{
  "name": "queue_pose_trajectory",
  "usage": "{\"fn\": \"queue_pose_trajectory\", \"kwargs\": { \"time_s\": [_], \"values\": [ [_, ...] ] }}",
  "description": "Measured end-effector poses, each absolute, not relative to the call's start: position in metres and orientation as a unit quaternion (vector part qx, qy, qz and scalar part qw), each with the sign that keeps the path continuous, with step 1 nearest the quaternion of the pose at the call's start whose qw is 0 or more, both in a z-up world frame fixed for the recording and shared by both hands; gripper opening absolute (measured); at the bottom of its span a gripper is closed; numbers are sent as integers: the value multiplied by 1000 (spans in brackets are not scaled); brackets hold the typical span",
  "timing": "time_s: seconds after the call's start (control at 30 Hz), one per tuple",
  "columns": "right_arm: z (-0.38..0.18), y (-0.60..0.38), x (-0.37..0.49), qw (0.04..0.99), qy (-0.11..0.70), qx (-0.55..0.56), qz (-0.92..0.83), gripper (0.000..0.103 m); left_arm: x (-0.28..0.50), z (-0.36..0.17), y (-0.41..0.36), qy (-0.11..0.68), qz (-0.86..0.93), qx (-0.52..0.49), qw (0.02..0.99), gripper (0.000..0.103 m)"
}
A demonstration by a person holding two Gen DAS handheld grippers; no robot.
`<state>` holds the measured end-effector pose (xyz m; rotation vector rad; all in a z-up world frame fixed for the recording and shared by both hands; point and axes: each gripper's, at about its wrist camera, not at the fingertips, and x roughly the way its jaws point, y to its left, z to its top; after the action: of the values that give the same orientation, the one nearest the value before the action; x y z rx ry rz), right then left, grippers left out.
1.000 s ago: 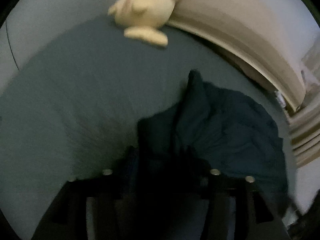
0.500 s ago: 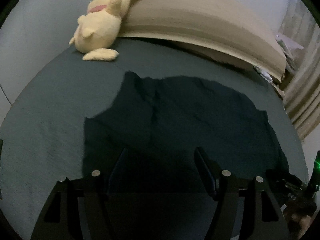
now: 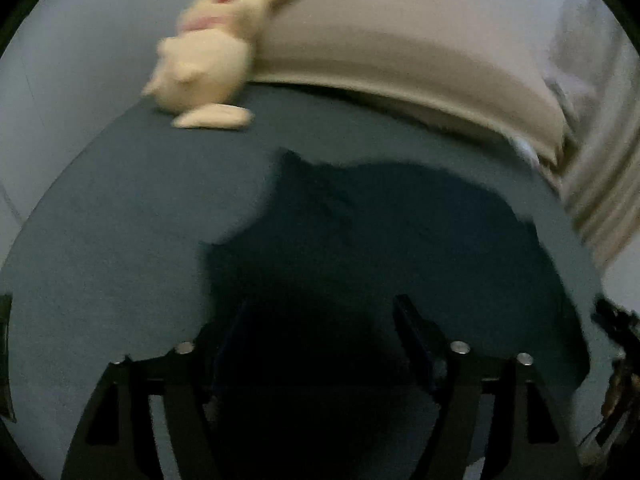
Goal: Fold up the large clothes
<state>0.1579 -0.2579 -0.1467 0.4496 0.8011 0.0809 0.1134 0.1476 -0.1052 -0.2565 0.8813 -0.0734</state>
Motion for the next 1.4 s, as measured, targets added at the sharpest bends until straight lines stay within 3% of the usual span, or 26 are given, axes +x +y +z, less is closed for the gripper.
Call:
{"fn": "queue_pose_trajectory", "kwargs": {
  "time_s": [0.2,0.33,0.57,0.63,0.67,0.7,0.73,0.9,1.03,1.1,1.2,1.27,1.33,1.4],
  "values": [
    [-187,-345,147,842,411,349,24,97,125,-148,234,489,-4,-271,829,81],
    [-218,-351,154,806,432,399,63,97,126,-164,230,497,-54,-295,814,81],
    [-230,-332,178,796,450,391,108,96,137,-183,215,523,-115,-325,780,81],
    [-235,-327,185,795,461,380,107,93,140,-184,213,526,-125,-326,775,81],
    [-236,-325,188,792,465,378,113,85,141,-184,211,530,-134,-326,771,81],
    [-238,-322,192,790,468,377,123,64,141,-184,208,533,-139,-323,769,81],
    [-237,-317,195,785,476,372,138,53,140,-182,207,536,-138,-315,771,81],
    [-236,-307,201,797,486,336,129,54,147,-185,205,539,-142,-304,773,81],
    [-244,-302,205,788,491,345,135,65,150,-187,206,540,-144,-302,772,81],
    [-243,-298,205,792,494,330,140,64,150,-187,204,543,-156,-305,767,81],
    [-235,-290,207,800,499,301,146,51,146,-185,194,543,-164,-275,777,81],
    [-232,-287,208,802,501,291,146,50,146,-185,191,540,-164,-270,780,80],
    [-233,-284,210,801,505,287,145,50,146,-185,188,537,-167,-261,785,63],
    [-233,-282,212,801,506,284,145,50,150,-185,184,537,-167,-252,787,57]
  ]
}}
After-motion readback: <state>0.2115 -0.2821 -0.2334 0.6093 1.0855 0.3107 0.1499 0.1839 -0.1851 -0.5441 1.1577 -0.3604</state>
